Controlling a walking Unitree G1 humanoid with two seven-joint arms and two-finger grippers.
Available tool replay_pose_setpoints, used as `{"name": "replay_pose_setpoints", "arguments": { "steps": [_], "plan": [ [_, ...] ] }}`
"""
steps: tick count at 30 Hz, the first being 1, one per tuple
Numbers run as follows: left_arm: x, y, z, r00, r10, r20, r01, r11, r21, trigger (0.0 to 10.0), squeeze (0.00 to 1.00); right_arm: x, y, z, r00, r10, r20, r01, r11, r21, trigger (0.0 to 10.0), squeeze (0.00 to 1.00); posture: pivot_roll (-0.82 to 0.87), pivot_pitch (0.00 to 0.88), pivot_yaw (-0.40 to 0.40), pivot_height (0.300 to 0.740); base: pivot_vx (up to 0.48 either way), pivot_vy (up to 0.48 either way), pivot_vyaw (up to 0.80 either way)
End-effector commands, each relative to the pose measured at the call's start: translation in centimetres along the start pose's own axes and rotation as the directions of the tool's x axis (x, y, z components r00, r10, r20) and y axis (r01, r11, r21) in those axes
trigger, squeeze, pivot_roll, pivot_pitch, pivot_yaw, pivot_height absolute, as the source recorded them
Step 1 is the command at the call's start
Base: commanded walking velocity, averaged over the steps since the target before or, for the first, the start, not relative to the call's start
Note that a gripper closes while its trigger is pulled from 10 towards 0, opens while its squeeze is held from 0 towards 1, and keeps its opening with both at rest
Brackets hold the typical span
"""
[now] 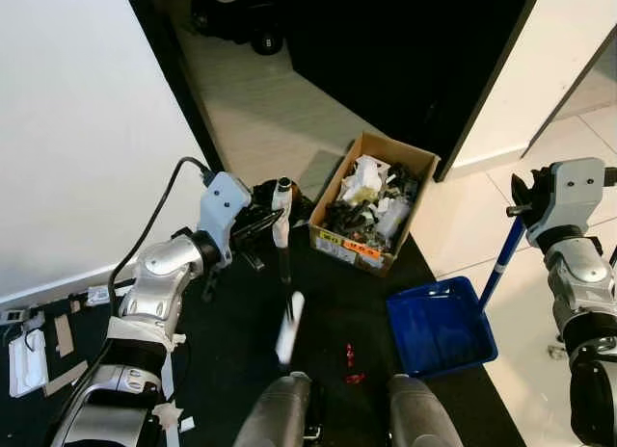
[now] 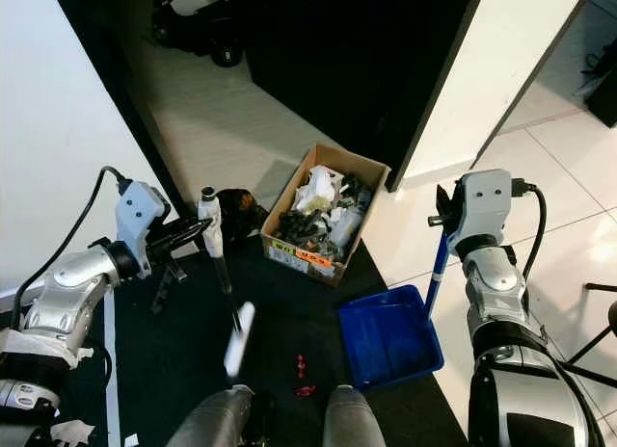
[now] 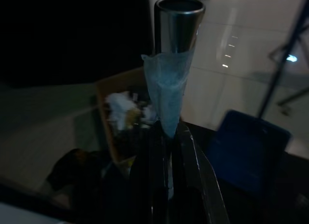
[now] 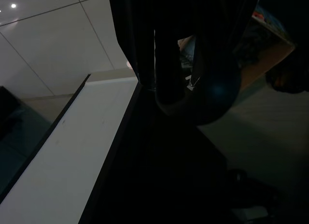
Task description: Sweep floor
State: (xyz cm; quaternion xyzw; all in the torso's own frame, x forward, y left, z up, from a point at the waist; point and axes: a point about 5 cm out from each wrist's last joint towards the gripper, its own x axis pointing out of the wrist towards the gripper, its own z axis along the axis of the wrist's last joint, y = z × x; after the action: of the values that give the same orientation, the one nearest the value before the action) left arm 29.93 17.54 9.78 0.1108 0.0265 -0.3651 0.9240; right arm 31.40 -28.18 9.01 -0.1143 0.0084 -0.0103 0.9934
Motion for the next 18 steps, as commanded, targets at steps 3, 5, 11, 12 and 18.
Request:
{"name": "replay_pose_setpoints", "arguments": {
  "steps": [3,5,11,12,18],
  "plan": [
    [1.3,-1.4,-0.4,0.999,0.028,0.027,-0.026,0.999,-0.043,10.0,0.0,-0.2,0.4,-0.2,1.0,0.016,0.001,-0.016,1.0,-0.017,10.0,0.0,-0.01,0.102,0.014,0.74,0.0,0.0,0.0],
    [2.2,-2.4,-0.6,0.999,0.023,0.029,-0.02,0.997,-0.076,10.0,0.0,-0.2,0.7,-0.4,1.0,0.024,-0.005,-0.025,1.0,-0.016,10.0,0.0,-0.01,0.107,0.014,0.74,0.0,0.0,0.0],
    [4.2,-5.4,-1.5,0.999,-0.044,-0.002,0.044,0.992,-0.121,10.0,0.0,-0.1,2.0,-0.5,0.999,0.051,-0.002,-0.051,0.999,-0.015,10.0,0.0,-0.02,0.115,0.02,0.74,0.0,0.0,0.0],
    [4.2,-5.5,-1.5,0.999,-0.044,-0.002,0.043,0.991,-0.124,10.0,0.0,-0.1,2.0,-0.5,0.999,0.051,-0.001,-0.051,0.999,-0.015,10.0,0.0,-0.02,0.115,0.02,0.74,0.0,0.0,0.0],
    [6.2,-6.5,-1.6,1.0,-0.005,-0.017,0.002,0.988,-0.153,10.0,0.0,0.1,2.7,-0.4,0.999,0.047,0.007,-0.047,0.999,-0.01,10.0,0.0,-0.02,0.118,0.022,0.74,0.0,0.0,0.0]
  ]
}}
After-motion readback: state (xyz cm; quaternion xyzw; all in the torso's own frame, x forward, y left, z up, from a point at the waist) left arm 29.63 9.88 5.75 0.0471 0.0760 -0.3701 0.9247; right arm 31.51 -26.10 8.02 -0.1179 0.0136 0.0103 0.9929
